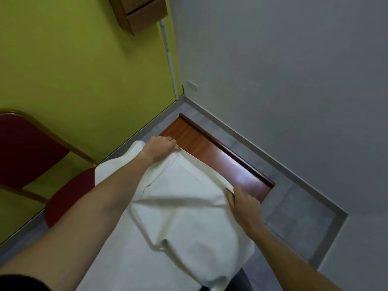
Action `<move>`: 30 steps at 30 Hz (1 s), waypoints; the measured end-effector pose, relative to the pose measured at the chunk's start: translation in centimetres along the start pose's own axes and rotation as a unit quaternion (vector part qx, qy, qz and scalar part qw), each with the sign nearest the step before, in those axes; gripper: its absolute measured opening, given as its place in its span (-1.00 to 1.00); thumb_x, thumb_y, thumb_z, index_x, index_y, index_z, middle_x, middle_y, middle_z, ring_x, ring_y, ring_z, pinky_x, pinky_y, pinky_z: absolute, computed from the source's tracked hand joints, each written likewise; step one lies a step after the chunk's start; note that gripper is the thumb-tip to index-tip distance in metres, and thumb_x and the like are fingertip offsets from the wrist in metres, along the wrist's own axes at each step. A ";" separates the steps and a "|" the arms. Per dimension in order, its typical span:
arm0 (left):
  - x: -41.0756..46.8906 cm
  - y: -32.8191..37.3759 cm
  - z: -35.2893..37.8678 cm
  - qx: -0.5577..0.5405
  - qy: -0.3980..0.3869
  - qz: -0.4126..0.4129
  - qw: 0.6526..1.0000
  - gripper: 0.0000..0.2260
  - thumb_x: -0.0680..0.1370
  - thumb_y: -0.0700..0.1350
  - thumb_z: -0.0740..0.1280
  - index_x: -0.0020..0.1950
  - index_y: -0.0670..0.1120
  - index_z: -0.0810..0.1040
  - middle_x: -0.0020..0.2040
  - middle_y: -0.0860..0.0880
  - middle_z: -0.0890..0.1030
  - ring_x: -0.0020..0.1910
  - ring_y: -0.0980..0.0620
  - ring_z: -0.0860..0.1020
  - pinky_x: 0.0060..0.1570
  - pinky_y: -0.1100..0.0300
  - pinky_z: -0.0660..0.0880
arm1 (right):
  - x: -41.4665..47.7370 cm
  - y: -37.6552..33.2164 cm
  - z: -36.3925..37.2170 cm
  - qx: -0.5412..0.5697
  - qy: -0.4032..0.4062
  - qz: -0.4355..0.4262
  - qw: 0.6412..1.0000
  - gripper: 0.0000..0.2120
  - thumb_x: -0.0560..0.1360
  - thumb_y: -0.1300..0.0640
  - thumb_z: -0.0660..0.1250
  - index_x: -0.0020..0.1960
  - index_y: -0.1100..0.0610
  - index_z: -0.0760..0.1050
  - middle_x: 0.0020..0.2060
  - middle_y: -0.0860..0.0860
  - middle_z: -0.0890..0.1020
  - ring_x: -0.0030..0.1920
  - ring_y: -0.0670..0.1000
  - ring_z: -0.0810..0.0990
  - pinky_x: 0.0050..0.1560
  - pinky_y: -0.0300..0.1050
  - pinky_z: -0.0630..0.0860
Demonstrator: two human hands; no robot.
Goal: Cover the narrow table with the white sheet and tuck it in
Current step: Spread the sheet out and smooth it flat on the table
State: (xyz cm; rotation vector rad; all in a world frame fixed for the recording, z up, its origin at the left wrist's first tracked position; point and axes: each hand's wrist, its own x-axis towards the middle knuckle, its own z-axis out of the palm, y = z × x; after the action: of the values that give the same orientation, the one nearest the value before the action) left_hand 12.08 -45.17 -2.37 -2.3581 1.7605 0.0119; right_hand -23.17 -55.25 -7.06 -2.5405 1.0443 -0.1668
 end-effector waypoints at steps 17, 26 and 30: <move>1.4 1.8 4.1 -0.084 -0.007 -0.122 0.989 -0.43 0.56 0.28 0.09 0.34 -0.12 0.44 0.31 -0.13 0.47 0.28 -0.13 0.40 0.25 -0.05 0.33 | 3.9 3.4 2.5 -0.100 0.026 -0.029 0.994 -0.56 0.52 -0.19 0.23 0.16 0.15 0.47 -0.06 0.13 0.58 -0.15 0.12 0.52 -0.15 -0.01 0.45; -12.6 3.7 1.9 -0.135 -0.032 -0.346 0.928 -0.29 0.54 0.35 0.01 0.42 -0.17 0.38 0.43 -0.22 0.39 0.40 -0.24 0.33 0.38 -0.14 0.26 | 12.0 -6.2 0.8 -0.027 -0.099 -0.291 0.951 -0.42 0.57 -0.22 0.08 0.34 0.19 0.44 0.22 0.15 0.58 0.18 0.20 0.56 0.14 0.13 0.49; -16.8 9.0 1.1 -0.156 -0.034 -0.469 0.869 -0.28 0.53 0.35 -0.01 0.46 -0.16 0.33 0.46 -0.21 0.34 0.45 -0.22 0.28 0.41 -0.16 0.22 | 14.3 -8.3 1.1 -0.045 -0.159 -0.425 0.890 -0.41 0.59 -0.21 0.10 0.40 0.21 0.39 0.28 0.16 0.53 0.27 0.19 0.49 0.20 0.14 0.46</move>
State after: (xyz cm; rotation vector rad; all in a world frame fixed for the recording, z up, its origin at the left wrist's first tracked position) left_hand -1.26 -31.47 -2.74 -3.1329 0.4418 0.2458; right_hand -7.20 -59.53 -5.28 -2.7992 -0.2321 0.0737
